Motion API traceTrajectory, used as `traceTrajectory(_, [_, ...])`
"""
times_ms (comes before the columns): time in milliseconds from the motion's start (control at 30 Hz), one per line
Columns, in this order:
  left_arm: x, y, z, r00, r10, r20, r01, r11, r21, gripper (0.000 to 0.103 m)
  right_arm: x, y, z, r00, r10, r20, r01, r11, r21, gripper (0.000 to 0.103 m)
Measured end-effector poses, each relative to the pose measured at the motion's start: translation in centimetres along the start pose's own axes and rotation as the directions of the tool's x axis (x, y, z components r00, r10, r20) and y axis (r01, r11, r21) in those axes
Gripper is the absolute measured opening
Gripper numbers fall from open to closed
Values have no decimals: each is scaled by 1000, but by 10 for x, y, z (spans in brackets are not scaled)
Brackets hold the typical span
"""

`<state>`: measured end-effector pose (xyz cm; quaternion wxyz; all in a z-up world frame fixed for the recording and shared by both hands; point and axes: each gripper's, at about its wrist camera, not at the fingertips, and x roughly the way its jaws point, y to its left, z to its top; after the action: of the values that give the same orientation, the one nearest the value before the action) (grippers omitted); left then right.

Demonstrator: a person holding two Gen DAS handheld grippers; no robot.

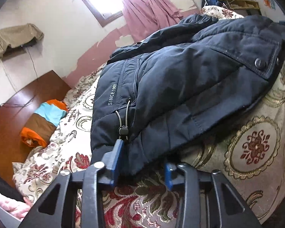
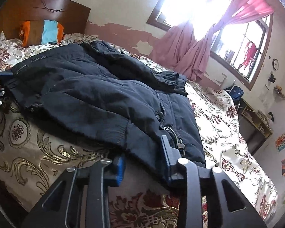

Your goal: Fold large clothes

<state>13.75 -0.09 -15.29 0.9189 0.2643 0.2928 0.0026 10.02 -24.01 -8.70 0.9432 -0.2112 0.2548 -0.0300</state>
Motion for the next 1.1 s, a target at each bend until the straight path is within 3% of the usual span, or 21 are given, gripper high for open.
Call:
traceTrajectory(33, [-2,1,2,1000,-12,4,12,1000,0,21,0,0,0,1000,6,2,-6,1000,3,22])
traceTrajectory(133, [-4,3,5,1000,-15,16,15,1000,-5,12,-2,-1,-1,1000,19,4,-19,1000,22,16])
traceTrajectory(300, [-17,9,10,999,20,50,-17,998,-60,7,-7,-1,-3,999,25,21,-26,999,37,6])
traceTrajectory(833, [-105,61,34,987,-3,163,37,978,-203,5,-90,-20,9,989,21,145,-36,994,99,3])
traceTrajectory(1100, [-112,90,80,974,-13,225,74,962,-264,5,-89,-44,45,974,-5,225,-22,993,117,3])
